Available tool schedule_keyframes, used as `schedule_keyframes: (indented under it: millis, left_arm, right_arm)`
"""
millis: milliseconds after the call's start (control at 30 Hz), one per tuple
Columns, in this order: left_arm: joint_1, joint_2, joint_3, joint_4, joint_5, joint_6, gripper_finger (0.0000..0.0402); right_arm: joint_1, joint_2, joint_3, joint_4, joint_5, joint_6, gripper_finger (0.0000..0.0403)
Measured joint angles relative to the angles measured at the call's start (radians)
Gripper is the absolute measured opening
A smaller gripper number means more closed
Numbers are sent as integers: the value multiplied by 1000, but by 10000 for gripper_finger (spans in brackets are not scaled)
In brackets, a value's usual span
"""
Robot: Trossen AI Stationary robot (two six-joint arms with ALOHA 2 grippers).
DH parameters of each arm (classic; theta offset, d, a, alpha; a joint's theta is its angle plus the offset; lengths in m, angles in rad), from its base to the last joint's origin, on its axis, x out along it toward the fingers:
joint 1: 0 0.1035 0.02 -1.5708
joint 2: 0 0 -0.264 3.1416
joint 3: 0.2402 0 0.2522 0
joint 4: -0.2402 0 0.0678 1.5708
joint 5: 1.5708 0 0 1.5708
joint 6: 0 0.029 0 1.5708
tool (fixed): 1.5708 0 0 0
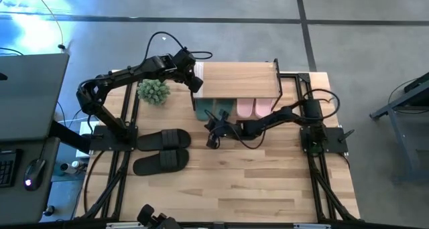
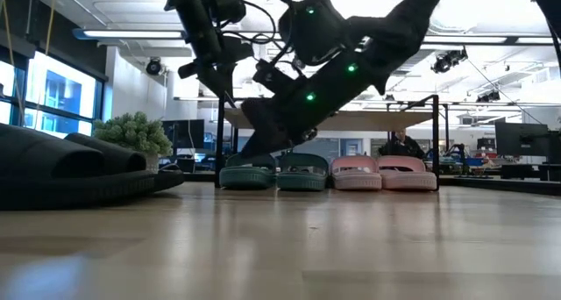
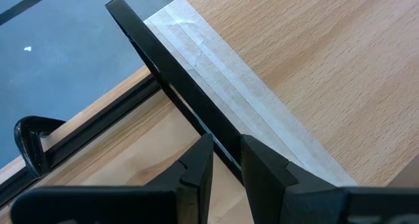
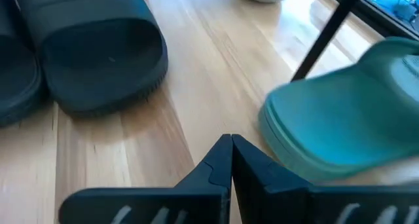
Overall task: Pick and place slides into the shelf
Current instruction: Adjust the slides under the shelf
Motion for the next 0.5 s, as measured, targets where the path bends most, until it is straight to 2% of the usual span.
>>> schedule_keyframes:
  millis: [233, 500]
  left_arm:
    - [0, 0, 0, 0, 4, 0, 67]
    - [0, 0, 0, 0, 12, -1, 67]
  right_arm:
    - [-12, 51, 76, -42, -6, -16, 0]
    - [-25, 54, 78, -46, -10, -16, 0]
